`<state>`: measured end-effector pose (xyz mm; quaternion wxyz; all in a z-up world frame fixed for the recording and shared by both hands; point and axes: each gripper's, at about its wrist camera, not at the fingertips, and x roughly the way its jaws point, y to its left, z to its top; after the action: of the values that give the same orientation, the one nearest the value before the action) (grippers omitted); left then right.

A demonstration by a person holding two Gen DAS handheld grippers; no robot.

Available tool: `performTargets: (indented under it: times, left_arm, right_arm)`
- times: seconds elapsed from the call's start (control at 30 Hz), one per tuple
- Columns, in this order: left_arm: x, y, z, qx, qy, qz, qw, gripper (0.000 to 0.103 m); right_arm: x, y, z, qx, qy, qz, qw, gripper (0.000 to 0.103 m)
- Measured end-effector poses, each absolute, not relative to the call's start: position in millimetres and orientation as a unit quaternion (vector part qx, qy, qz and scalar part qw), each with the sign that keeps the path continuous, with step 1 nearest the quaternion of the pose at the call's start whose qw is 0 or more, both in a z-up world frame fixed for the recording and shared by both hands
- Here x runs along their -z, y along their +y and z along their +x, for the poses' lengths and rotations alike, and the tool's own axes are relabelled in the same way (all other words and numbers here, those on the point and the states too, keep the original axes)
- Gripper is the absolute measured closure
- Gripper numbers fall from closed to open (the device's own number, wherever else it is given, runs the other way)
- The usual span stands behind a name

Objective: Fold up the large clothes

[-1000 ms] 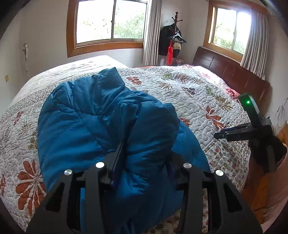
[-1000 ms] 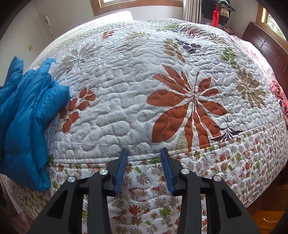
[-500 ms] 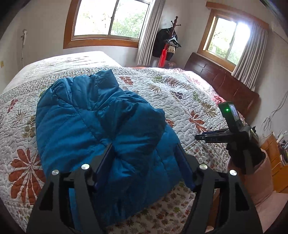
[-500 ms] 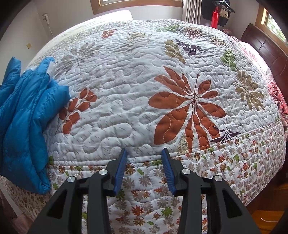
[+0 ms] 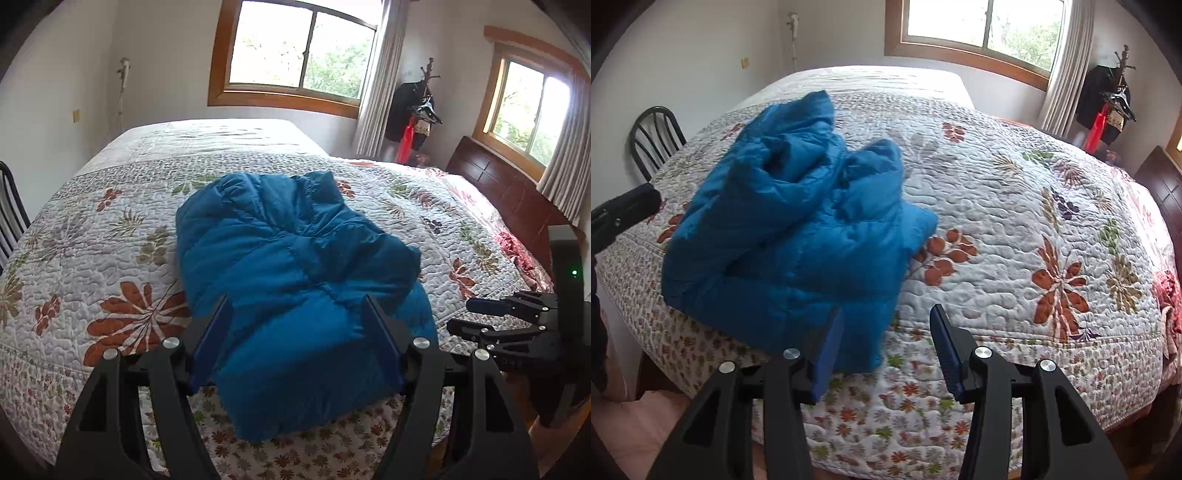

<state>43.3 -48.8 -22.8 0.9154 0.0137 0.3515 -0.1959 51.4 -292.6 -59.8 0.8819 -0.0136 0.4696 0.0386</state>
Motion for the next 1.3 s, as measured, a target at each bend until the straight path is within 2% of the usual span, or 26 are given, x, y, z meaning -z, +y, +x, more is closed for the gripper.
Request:
performTargets:
  times: [0.57,0.67,1.0,1.3]
  left_arm:
    - [37.5,-14.6,38.5,0.151,0.367,0.03,0.917,0.031]
    - [38.3,-10.1,41.0,0.143,0.371,0.033,0.917,0.031]
    - [33.5,6.3,44.7,0.131,0.366,0.029,0.921,0.024]
    - [38.5,18.9,59.4,0.125,0.371,0.014,0.92,0.022]
  right_arm:
    - [49.8,-250.8,54.2,-0.055,0.465,0.021,0.883,0.054]
    - [38.5,-243.6,52.2,-0.06,0.459,0.023,0.886,0.044]
    - [20.9,-226.5,69.0,-0.07,0.458,0.062,0.884,0.03]
    - [41.8,-238.9,130.5,-0.077,0.504,0.142,0.848,0.029]
